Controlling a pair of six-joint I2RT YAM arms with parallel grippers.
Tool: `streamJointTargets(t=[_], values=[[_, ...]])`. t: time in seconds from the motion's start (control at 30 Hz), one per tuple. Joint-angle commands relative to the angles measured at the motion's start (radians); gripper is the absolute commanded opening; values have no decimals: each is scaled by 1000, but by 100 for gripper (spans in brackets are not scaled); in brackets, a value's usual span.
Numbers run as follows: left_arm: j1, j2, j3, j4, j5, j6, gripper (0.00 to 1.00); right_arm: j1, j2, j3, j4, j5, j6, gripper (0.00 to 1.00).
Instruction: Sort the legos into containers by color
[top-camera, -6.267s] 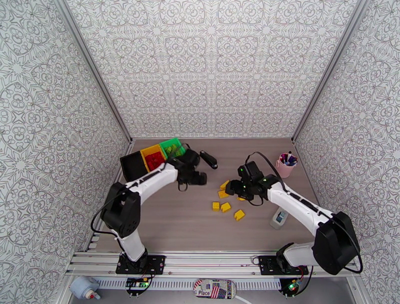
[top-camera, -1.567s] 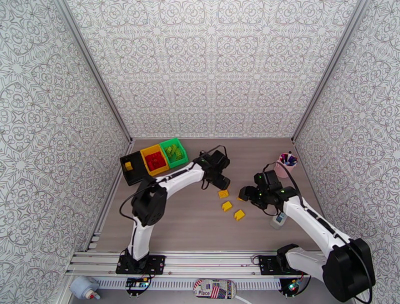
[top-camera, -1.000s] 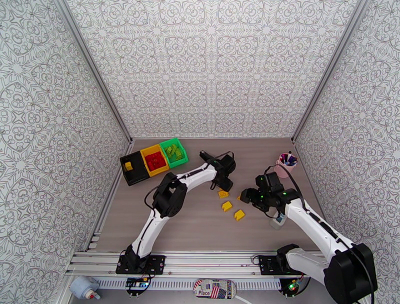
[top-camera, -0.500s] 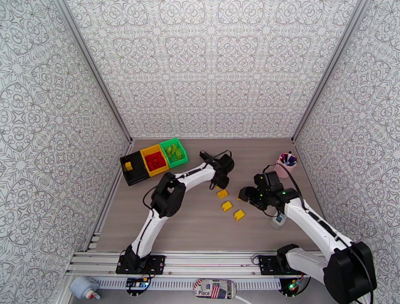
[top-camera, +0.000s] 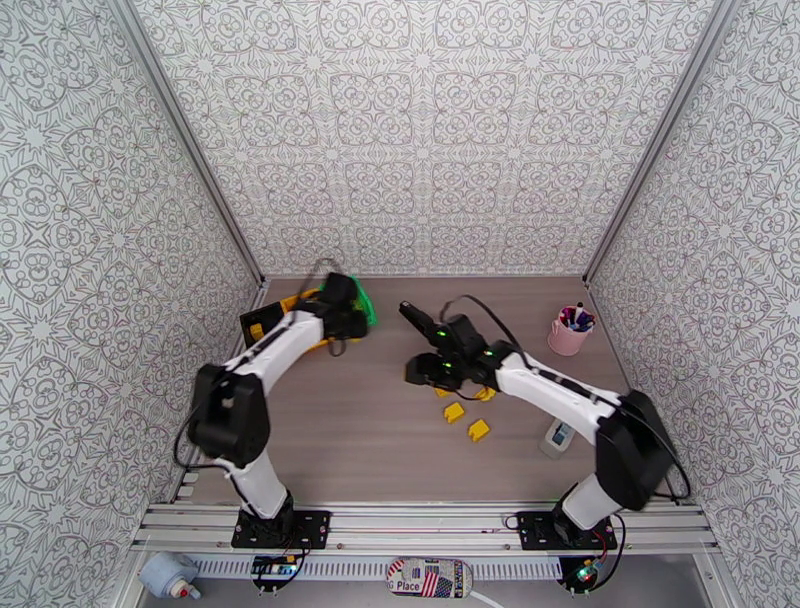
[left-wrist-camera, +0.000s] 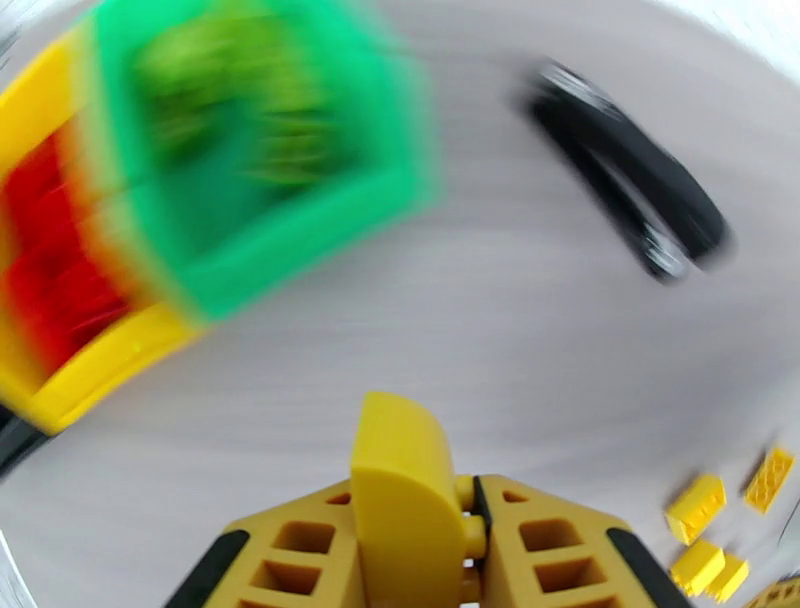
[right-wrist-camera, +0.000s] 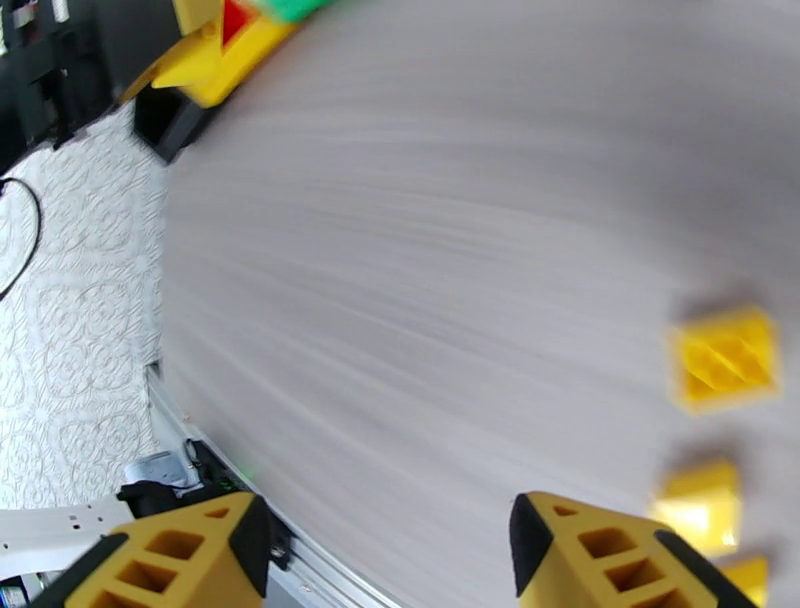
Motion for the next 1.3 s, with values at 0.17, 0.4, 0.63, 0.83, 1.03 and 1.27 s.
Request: streamJointTargets(t=[0.17,0.4,0.63,0.83,1.03,1.27], values=[[326,-131,-97,-6,-23,-120,31,100,157,208,-40,-32,-8,65],[496,7,58,-43,39,-89,32,100,121,183,-83,19,-31,65],[529,205,301,-119,108,-66,47,76,53,129,-118,69,-44,65],[515,179,277,-103,105,-92,82,10,-59,0,-124,105,-38,66],[420,32,136,-44,93,-71,87,-106,-175,-157,-135,128,-38,68],[132,-80,6,-7,57,4,89,-274,-286,-288,-158,147,-41,69]])
